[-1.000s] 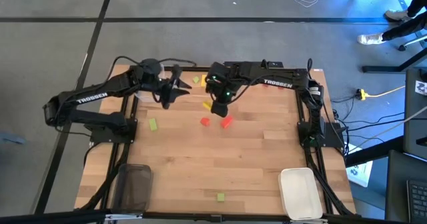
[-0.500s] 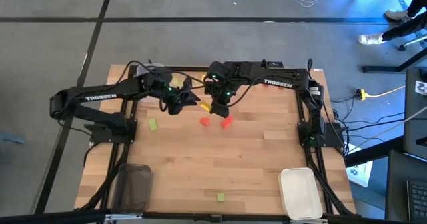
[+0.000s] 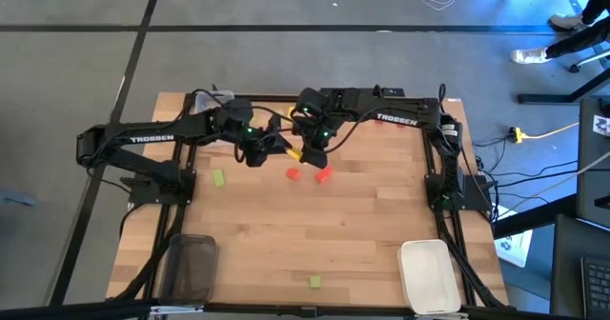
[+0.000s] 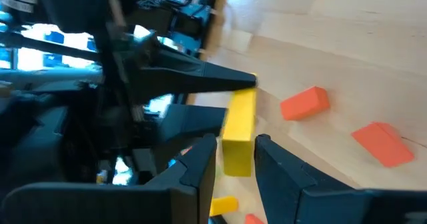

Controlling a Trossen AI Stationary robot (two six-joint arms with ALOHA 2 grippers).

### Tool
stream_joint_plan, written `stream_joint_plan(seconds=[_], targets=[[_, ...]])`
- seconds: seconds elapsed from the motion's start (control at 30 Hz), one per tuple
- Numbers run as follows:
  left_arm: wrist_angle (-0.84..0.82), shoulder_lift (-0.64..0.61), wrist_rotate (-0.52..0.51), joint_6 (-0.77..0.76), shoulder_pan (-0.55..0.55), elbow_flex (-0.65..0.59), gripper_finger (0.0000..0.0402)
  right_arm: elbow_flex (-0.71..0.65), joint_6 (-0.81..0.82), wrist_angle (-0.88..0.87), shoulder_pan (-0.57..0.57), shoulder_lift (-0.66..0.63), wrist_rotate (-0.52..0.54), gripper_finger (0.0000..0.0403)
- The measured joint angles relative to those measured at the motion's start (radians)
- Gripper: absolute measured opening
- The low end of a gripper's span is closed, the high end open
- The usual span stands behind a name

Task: Sort & place blocks by color
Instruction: Put the yellow block into the transparent bin

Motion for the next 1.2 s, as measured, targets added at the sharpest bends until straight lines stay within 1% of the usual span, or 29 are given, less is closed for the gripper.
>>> stream_joint_plan(seconds=[0.23,0.47,0.53,0.63,0.77,1.0,1.07,1.2], targets=[[0.017,0.003,0.001,-0.002,-0.011,0.0,0.0093,0.002,-0.017,0.002,0.0,0.0,-0.005,0.0101],[0.044,0.053,-0.009,-0.003,-0.016,0.0,0.0093,0.002,-0.018,0.015,0.0,0.0,-0.003,0.0101],[0.057,0.065,-0.03,-0.004,-0.022,0.0,0.0092,0.001,-0.018,0.014,0.0,0.0,-0.003,0.0101],[0.063,0.071,-0.093,-0.009,-0.035,0.0,0.0079,0.001,-0.019,0.007,-0.001,0.0,0.001,0.0101],[0.055,0.071,-0.108,-0.017,-0.042,-0.001,0.0051,0.001,-0.02,0.004,-0.001,0.0,0.004,0.0101],[0.045,0.071,-0.109,-0.061,-0.042,-0.001,0.0051,0.001,-0.017,0.005,-0.001,0.0,0.008,0.0102],[0.043,0.071,-0.111,-0.092,-0.042,-0.001,0.0051,0.001,-0.018,0.004,-0.001,0.0,0.012,0.0124],[0.008,0.057,-0.156,-0.162,-0.041,0.0,0.0051,0.001,-0.019,-0.004,-0.013,0.0,0.036,0.0196]])
